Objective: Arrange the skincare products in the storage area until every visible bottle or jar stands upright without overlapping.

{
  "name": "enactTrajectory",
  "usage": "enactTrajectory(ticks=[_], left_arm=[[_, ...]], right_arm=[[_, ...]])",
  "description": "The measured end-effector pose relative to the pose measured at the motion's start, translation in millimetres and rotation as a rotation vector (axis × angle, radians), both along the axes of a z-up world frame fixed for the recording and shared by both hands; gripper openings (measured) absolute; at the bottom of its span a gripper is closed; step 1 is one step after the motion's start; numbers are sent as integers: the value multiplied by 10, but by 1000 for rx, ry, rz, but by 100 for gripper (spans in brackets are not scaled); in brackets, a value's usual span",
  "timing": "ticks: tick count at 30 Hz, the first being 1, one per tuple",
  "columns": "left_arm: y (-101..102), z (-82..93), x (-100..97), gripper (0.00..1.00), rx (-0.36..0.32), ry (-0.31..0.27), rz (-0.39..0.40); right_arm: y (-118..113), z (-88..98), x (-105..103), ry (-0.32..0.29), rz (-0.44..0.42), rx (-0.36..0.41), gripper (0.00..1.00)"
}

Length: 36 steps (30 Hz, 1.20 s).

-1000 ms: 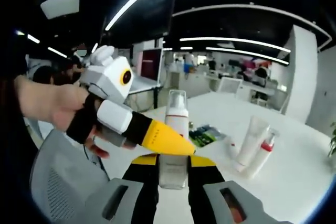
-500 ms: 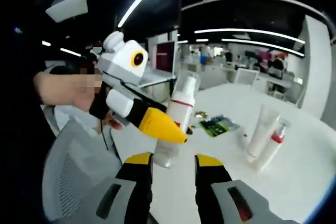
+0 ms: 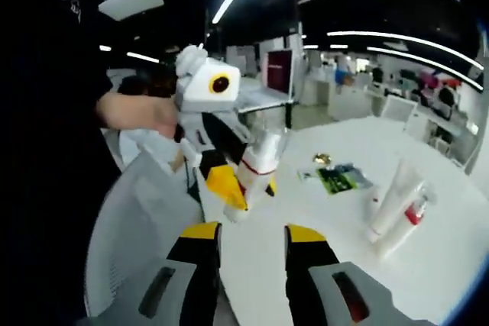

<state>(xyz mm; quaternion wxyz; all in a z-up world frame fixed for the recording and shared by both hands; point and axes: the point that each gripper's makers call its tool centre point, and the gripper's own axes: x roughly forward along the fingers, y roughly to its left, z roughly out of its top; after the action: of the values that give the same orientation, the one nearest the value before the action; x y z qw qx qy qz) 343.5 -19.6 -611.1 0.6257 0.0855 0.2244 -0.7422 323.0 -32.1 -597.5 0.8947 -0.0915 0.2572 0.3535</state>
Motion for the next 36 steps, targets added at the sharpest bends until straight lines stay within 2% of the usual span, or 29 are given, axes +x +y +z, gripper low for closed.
enactTrajectory(ticks=[4,9,12,16,19,21,22,24,27,36], left_arm=[[3,-13,-77,15,6,-31,-50],[47,-163,-132,15,77,-110,-124],[41,-201,-180,15,80,-111,-153],[19,-231,-236,15,76,-111,-179],[2,-236,-269,15,71,-115,-197],[-15,-227,-288,15,60,-113,-208],[-26,-220,-289,15,52,-111,-208],[-41,-209,-299,15,40,-104,-213],[-66,-217,-302,15,36,-109,-222],[-106,-283,-305,15,39,-131,-254]], right_arm=[[-8,78,59,-4,96,-59,23],[-16,215,114,3,224,-128,24],[23,270,116,16,279,-134,23],[72,250,77,58,347,-151,23],[98,213,64,81,375,-164,25],[151,209,63,99,379,-127,24],[165,191,51,105,390,-133,23],[173,164,51,101,401,-151,20],[185,172,45,107,411,-131,14],[150,138,26,137,418,-134,9]])
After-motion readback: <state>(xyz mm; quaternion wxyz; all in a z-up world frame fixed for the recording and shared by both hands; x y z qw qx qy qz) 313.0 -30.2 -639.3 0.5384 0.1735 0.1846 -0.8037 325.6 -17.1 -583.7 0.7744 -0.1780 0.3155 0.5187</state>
